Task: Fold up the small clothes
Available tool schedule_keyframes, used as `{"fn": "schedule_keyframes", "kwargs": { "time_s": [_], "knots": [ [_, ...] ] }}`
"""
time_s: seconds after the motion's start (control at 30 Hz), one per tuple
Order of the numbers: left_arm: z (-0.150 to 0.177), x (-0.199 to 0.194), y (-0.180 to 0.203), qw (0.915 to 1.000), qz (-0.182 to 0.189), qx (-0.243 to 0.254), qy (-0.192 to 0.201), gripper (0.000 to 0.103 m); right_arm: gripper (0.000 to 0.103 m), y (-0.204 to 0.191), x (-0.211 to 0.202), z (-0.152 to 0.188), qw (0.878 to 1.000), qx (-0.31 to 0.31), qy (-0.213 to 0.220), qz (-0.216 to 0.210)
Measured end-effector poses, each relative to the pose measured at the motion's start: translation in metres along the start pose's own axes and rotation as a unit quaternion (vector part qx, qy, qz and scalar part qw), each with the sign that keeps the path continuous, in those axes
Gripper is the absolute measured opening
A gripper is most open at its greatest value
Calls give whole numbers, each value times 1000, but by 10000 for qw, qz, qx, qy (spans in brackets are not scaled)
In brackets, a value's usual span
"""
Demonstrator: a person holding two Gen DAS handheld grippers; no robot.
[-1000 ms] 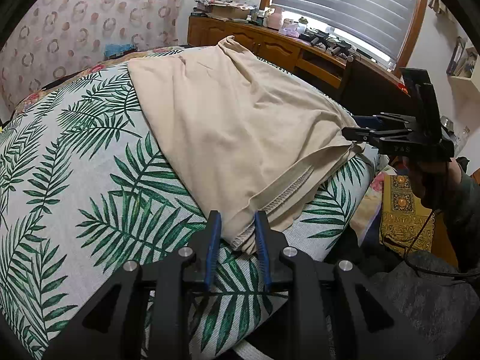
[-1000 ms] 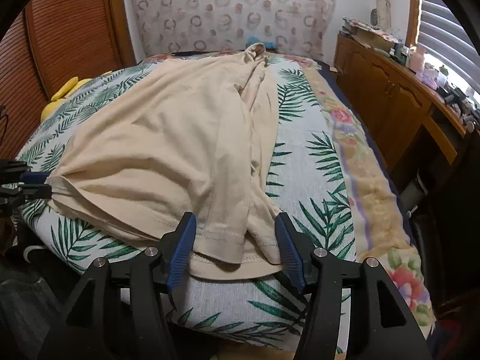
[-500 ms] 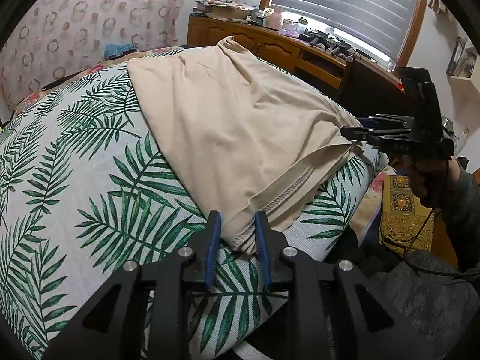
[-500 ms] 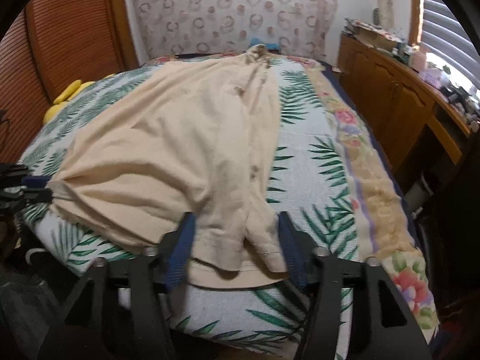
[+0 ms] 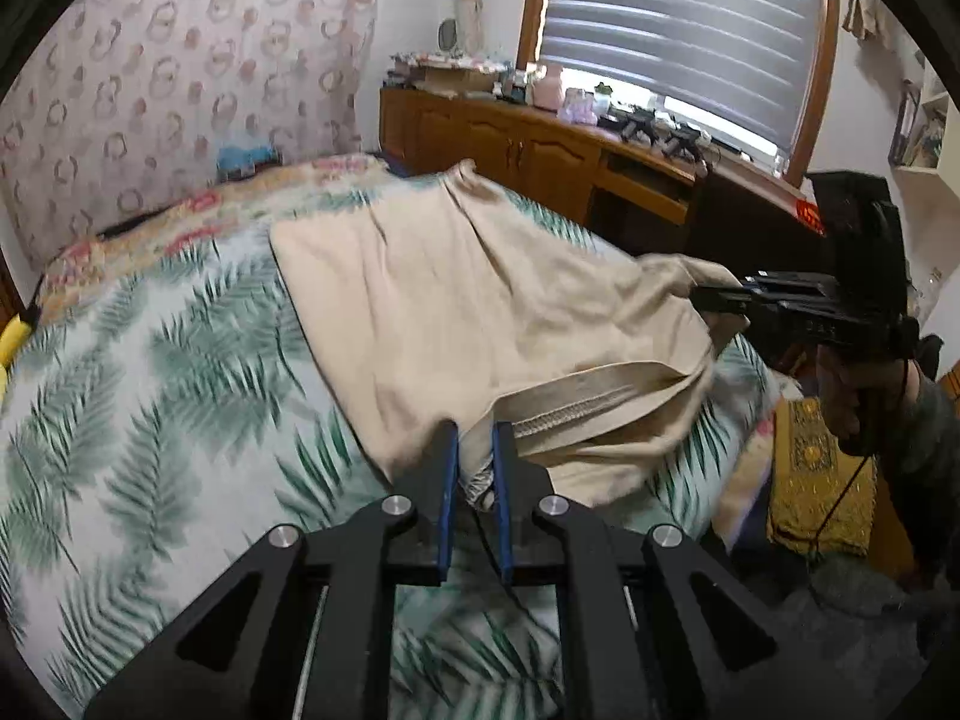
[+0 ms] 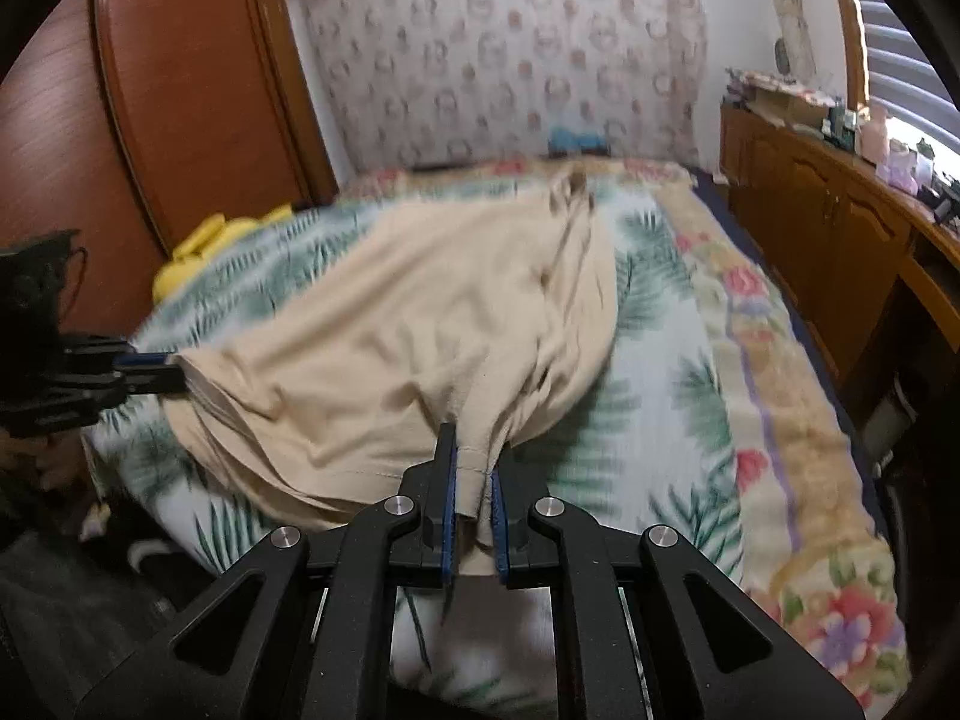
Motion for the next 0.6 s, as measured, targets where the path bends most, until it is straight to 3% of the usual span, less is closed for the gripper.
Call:
{"fn": "schedule_keyframes", "kwargs": {
  "time_s": [0.23, 0.6],
  "knots": [
    [-55, 13, -37, 9994, -101, -168, 270, 8, 6, 11, 7, -48, 9990, 115, 420, -75],
    [-135, 51, -99, 9973, -378, -486, 402, 7, 6, 42, 39, -130, 9973, 233, 648, -238]
  ]
}}
Point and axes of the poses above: each gripper's, at about its wrist camera, not at the fingertips, and x roughly the way its jaws point, y to its right, z to its underside, the point moved 8 cm from there along x, roughly the way its jaws point, and after that the axes turned 4 degrees about -y, right-handed, at the moved point
